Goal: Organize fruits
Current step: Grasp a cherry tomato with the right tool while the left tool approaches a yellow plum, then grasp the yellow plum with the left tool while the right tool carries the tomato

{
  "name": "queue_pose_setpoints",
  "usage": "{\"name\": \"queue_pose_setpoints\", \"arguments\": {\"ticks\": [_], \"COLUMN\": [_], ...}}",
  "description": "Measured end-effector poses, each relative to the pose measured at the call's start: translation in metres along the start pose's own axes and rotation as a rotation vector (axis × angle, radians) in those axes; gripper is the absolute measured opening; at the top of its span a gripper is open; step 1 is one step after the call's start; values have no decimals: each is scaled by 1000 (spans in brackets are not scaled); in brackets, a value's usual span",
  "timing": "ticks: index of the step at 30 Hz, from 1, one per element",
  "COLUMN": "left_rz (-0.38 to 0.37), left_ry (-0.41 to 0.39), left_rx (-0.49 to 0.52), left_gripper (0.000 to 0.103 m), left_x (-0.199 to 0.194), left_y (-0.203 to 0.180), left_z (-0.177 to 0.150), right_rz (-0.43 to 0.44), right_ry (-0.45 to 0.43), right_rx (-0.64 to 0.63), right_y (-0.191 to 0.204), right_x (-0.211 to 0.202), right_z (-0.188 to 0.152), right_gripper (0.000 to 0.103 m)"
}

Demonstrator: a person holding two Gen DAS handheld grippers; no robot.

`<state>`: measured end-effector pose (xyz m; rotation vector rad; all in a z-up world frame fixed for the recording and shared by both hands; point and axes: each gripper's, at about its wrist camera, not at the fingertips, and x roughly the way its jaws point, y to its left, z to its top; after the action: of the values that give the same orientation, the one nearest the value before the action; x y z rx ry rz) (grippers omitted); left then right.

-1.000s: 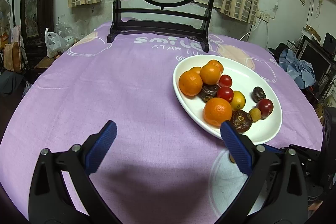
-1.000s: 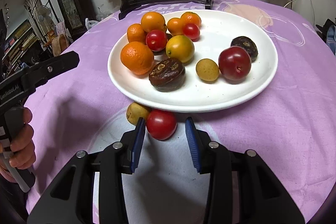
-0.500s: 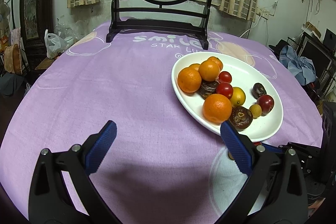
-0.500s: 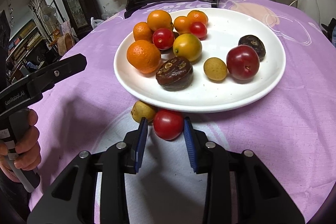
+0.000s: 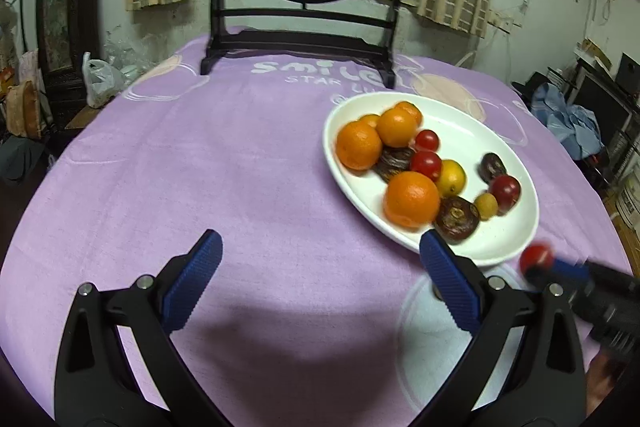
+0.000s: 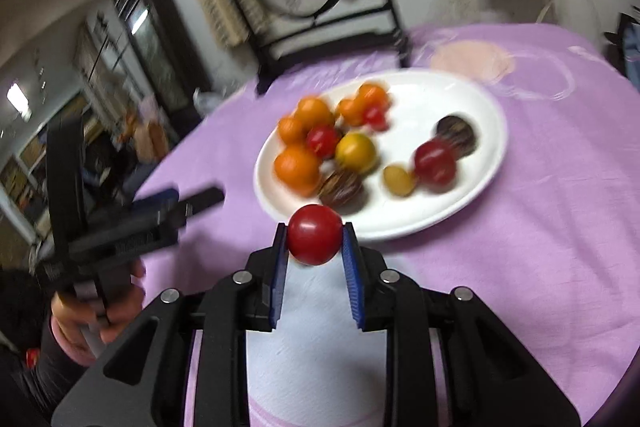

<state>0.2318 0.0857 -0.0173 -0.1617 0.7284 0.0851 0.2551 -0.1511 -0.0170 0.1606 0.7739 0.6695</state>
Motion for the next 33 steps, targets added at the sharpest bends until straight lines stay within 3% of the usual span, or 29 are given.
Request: {"name": "queue_pose_setpoints", "arguments": {"ticks": [8, 12, 18, 21, 26, 33], "left_rz": [-161, -171, -161, -160, -138, -129], "left_ry": [70, 115, 149, 166, 176, 173], "left_rx": [156, 236, 243, 251, 281, 273], "left_gripper": [99, 82, 68, 55, 48, 30], "left_x": [2, 15, 33, 41, 49, 47], "left_y": [-46, -72, -83, -88, -99, -96], "left_z": [-20, -29, -30, -30, -32, -31], "right_rz": [-31, -29, -38, -36, -40, -45], "right_ry": [-46, -46, -47, -50, -52, -52], "right_rx": [53, 50, 59, 64, 61, 61], "right_y": [-10, -10, -13, -13, -13, -13], "right_x": [-6, -6, -7, -8, -9, -9], "right_z": [6, 6, 4, 5, 4, 5], "right_gripper": [27, 27, 27, 27, 27, 27]}}
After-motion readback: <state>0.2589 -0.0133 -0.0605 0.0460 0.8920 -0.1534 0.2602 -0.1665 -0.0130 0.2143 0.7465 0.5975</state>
